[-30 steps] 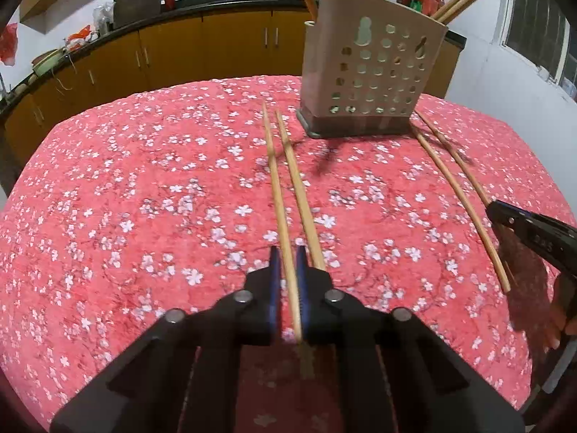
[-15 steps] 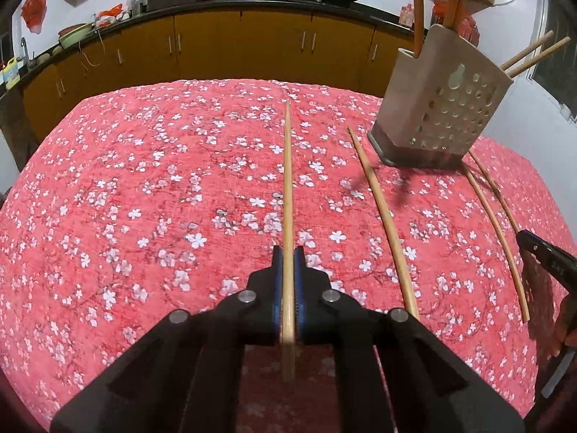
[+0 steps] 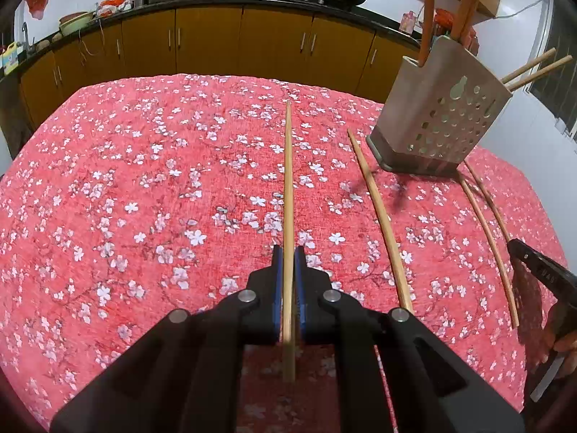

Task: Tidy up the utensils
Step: 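Lift the held chopsticks off the tablecloth with both grippers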

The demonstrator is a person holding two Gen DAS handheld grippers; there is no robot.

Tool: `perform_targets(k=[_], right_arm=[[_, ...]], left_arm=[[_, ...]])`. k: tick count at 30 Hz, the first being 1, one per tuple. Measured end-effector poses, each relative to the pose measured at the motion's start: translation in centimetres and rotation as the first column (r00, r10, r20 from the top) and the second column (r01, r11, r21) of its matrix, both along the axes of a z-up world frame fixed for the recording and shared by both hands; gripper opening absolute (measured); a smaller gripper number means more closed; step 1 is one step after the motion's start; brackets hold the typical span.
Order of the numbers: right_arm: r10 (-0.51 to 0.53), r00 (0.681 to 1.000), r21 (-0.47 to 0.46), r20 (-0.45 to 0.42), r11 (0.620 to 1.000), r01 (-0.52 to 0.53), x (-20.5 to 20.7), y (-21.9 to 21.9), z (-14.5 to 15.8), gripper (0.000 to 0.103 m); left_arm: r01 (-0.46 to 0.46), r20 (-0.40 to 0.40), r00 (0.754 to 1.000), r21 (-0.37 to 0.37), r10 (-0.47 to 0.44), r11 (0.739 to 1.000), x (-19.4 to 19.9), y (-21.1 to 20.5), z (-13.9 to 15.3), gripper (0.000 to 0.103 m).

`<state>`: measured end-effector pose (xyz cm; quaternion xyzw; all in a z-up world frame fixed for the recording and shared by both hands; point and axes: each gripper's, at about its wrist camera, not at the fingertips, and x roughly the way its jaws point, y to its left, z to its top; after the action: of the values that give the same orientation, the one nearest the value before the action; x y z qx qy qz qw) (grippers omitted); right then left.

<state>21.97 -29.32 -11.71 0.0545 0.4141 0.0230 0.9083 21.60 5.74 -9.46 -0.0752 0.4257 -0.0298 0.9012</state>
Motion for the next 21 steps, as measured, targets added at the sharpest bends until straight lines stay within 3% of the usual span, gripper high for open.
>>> perform_targets(k=[15, 21], right_arm=[[-0.001, 1.000, -0.009, 0.000, 1.000, 0.001, -0.2, 0.2, 0.1, 0.008], [0.009, 1.000, -0.003, 0.000, 1.000, -0.009, -1.1, 0.3, 0.0, 0.008]], left_arm=[[-0.001, -0.001, 1.000, -0.002, 0.001, 1.000, 0.1, 0.0, 0.0, 0.009], [0.002, -0.004, 1.000, 0.089, -0.002, 0.996, -0.4, -1.4, 0.0, 0.010]])
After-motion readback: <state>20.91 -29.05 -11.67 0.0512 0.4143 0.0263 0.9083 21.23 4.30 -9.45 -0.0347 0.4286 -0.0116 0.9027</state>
